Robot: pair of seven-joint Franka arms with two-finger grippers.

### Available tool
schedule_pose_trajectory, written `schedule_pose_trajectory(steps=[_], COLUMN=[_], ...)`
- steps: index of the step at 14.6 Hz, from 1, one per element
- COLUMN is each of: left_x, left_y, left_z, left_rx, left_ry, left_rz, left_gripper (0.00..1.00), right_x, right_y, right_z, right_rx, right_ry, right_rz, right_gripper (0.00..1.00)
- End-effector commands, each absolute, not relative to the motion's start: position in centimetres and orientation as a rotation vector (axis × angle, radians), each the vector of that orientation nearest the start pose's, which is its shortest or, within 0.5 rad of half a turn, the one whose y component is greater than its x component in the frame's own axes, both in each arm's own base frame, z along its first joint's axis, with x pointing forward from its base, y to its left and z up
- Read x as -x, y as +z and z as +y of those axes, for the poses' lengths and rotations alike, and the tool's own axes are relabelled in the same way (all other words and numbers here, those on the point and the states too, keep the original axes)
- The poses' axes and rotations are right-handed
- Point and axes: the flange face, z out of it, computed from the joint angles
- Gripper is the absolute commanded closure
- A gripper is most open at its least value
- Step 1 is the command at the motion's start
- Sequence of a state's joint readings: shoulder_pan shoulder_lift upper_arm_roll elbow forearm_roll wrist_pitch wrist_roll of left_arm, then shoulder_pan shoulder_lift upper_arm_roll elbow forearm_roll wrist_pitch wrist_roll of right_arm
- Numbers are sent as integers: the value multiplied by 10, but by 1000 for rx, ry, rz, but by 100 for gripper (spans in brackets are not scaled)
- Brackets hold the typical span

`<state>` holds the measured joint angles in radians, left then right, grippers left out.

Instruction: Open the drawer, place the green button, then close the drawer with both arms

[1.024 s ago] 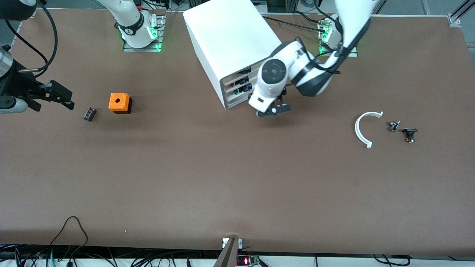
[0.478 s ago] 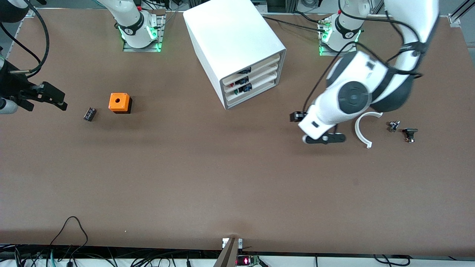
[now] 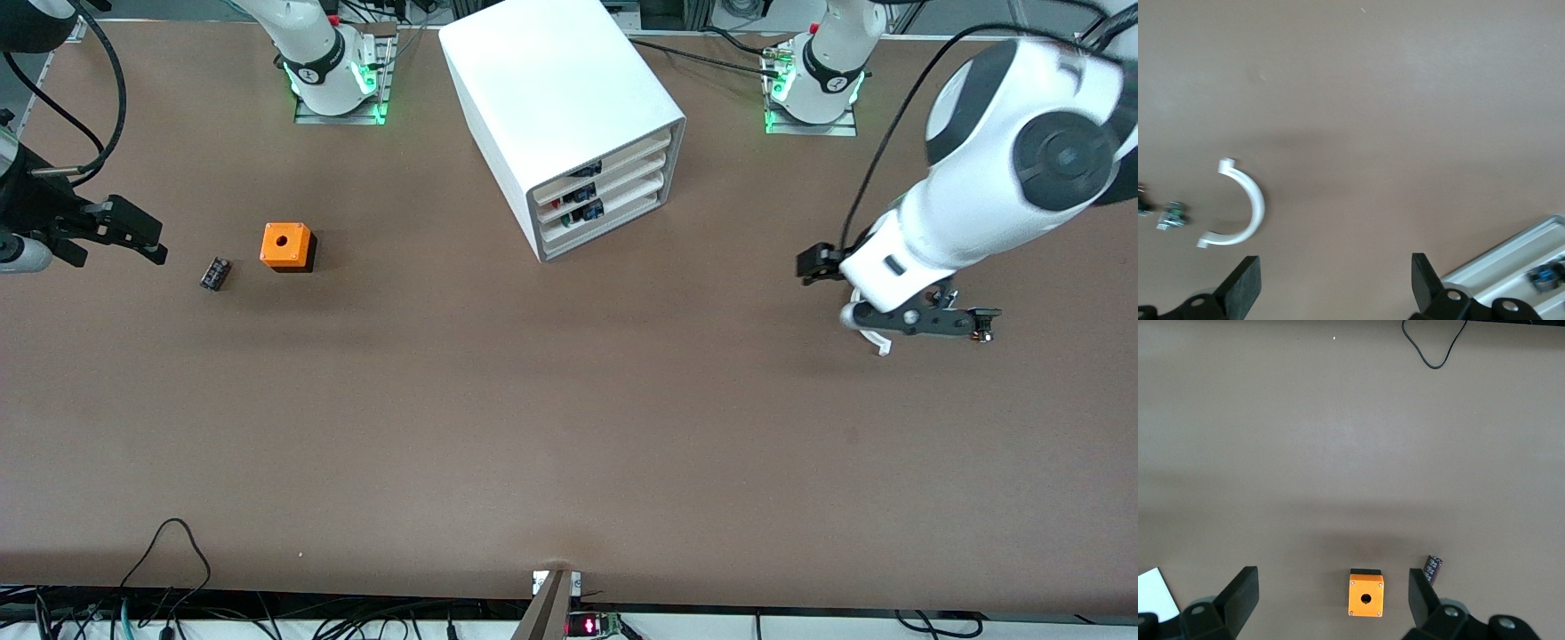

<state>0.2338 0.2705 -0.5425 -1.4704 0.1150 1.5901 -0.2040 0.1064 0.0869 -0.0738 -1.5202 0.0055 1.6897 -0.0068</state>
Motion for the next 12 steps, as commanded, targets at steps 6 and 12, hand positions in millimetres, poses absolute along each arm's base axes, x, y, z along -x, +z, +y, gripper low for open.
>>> schedule_pose_trajectory(steps=[6, 12], left_x=[-559, -552], left_y=[582, 583], left_z=[-35, -33], left_rx=[3141, 3136], left_ry=[-93, 2], left_rz=[139, 140], left_gripper=[0, 0], right_x=[-598, -598], right_y=[611, 611], right_z=[24, 23], right_rx=[3134, 3136], right_ry=[-125, -126], right_rz=[-84, -84], right_gripper=[1, 1])
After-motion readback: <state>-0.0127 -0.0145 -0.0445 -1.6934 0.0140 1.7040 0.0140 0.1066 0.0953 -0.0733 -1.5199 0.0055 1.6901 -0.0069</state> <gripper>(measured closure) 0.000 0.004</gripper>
